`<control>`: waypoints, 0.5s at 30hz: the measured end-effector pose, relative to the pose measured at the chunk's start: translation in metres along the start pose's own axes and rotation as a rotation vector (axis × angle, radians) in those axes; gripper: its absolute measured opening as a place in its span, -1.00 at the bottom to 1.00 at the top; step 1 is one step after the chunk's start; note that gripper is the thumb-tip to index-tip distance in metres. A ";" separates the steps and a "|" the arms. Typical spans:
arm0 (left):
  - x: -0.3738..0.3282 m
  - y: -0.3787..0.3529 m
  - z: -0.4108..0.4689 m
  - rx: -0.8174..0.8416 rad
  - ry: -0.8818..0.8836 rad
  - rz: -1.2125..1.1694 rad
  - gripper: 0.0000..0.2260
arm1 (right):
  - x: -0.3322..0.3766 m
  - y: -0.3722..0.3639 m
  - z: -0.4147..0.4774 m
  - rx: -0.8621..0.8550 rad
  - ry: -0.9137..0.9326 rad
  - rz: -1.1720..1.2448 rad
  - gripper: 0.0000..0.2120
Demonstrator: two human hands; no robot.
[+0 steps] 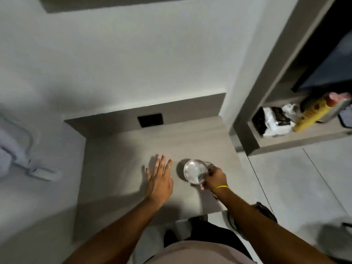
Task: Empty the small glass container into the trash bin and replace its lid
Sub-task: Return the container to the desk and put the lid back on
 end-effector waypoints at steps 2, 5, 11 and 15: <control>0.020 -0.008 -0.014 0.014 0.076 0.025 -0.31 | 0.000 -0.023 0.000 0.045 0.037 -0.105 -0.73; 0.040 -0.021 -0.029 0.027 0.146 0.033 -0.37 | -0.005 -0.053 -0.004 0.143 0.034 -0.198 -0.69; 0.067 -0.057 -0.043 0.129 0.207 0.102 -0.42 | -0.010 -0.085 0.002 0.182 0.090 -0.301 -0.67; 0.086 -0.093 -0.042 0.222 0.243 0.026 -0.40 | -0.010 -0.095 0.011 0.126 0.086 -0.317 -0.77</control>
Point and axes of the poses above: each hand's wrist, its own z-axis towards the middle knuckle, its own y-axis out of the back of the hand, x = y × z, the point moved 10 cm from there along z, towards the middle knuckle, and after that the axes turned 10 degrees about -z, right-handed, at the moved point
